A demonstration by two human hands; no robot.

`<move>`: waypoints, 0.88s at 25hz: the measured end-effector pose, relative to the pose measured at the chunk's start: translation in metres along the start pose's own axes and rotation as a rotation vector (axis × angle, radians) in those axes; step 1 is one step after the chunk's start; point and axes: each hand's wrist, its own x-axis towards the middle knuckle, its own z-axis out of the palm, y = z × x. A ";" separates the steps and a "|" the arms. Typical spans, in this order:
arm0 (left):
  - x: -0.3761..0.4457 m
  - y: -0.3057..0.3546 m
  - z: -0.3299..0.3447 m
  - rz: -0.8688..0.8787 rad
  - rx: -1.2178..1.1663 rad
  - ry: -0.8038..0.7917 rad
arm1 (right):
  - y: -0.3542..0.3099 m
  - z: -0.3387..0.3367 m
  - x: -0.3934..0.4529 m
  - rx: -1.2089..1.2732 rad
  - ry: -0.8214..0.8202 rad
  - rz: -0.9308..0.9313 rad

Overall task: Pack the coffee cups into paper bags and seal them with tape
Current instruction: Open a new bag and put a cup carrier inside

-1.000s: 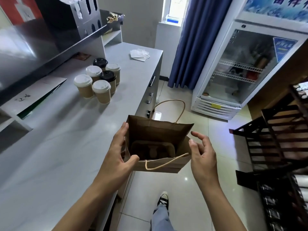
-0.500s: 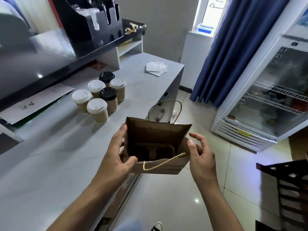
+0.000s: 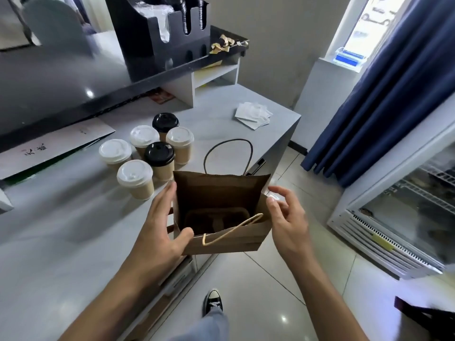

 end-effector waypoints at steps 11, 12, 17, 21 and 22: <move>0.064 -0.007 0.006 -0.135 0.060 0.160 | -0.024 0.042 0.128 -0.055 -0.253 -0.034; 0.064 -0.006 0.007 -0.142 0.058 0.177 | -0.026 0.045 0.134 -0.063 -0.273 -0.040; 0.068 -0.008 0.013 -0.182 0.084 0.262 | -0.031 0.059 0.166 -0.088 -0.408 -0.056; 0.075 0.000 0.016 -0.216 0.176 0.383 | -0.031 0.070 0.191 -0.097 -0.487 -0.105; 0.077 0.003 0.016 -0.215 0.241 0.431 | -0.031 0.072 0.197 -0.098 -0.516 -0.122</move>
